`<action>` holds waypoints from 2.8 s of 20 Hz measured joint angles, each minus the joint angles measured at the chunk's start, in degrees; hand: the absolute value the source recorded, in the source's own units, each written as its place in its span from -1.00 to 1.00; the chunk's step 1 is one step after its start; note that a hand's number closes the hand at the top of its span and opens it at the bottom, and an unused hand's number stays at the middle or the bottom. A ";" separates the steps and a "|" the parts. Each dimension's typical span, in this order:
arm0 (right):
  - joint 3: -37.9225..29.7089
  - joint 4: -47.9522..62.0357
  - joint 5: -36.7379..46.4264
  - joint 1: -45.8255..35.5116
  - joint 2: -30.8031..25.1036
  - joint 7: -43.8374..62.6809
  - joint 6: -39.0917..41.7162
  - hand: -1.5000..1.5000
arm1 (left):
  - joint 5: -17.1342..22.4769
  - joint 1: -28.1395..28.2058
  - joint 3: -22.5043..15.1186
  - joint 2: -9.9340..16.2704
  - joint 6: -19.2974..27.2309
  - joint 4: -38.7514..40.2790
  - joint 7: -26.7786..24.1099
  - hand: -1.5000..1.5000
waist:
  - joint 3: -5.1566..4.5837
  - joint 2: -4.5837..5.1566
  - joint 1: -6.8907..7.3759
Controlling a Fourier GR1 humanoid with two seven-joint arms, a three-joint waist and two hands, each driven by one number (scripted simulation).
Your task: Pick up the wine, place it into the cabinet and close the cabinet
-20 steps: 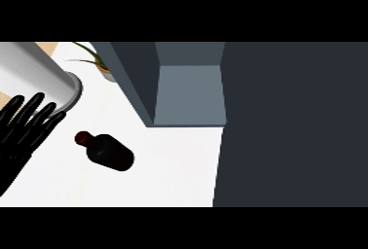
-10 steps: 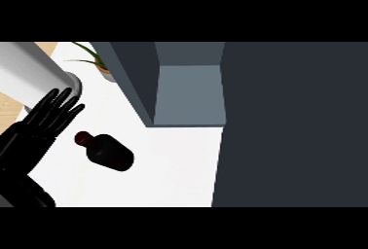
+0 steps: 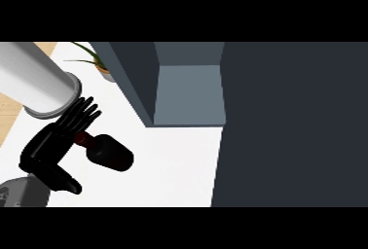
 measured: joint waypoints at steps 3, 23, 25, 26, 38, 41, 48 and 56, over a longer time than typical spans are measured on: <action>0.77 -0.04 0.26 0.76 0.31 -0.69 0.38 -1.00 | -4.44 -1.84 -0.02 0.07 -1.19 6.41 -5.42 -1.00 | 0.00 0.00 -0.02; 0.11 -0.06 0.95 -2.32 0.80 0.46 0.58 -1.00 | -21.65 -11.67 -4.78 0.04 4.00 43.14 -30.37 -1.00 | -0.10 0.22 -0.66; 0.98 0.31 1.11 -1.62 1.26 -0.37 0.81 -1.00 | -21.29 -12.27 -4.73 -0.01 3.56 45.35 -31.07 -1.00 | -0.12 0.28 -0.79; 0.85 0.33 1.13 -1.93 1.16 -0.06 0.81 -1.00 | -21.33 -12.37 -4.96 -0.49 3.72 46.10 -31.49 -1.00 | -0.12 0.27 -0.76; 1.60 -0.13 1.61 -1.49 1.30 0.68 0.82 -1.00 | -21.05 -13.89 -7.10 -2.29 3.27 50.76 -34.54 -1.00 | -0.13 0.24 -0.93; 2.56 0.20 1.93 -1.59 1.70 0.62 0.68 -1.00 | -20.86 -14.75 -7.52 -2.78 3.30 51.08 -34.87 -1.00 | -0.13 0.22 -0.81; 1.10 -0.10 1.69 -2.48 1.14 2.12 0.82 -1.00 | -20.29 -16.05 -7.53 -3.95 5.32 52.40 -37.54 1.00 | -0.10 0.23 -0.82; 1.02 0.02 1.60 -1.05 1.42 1.56 1.67 -1.00 | -17.66 -18.41 -6.81 -6.25 3.99 53.88 -34.68 1.00 | -0.06 0.16 -0.60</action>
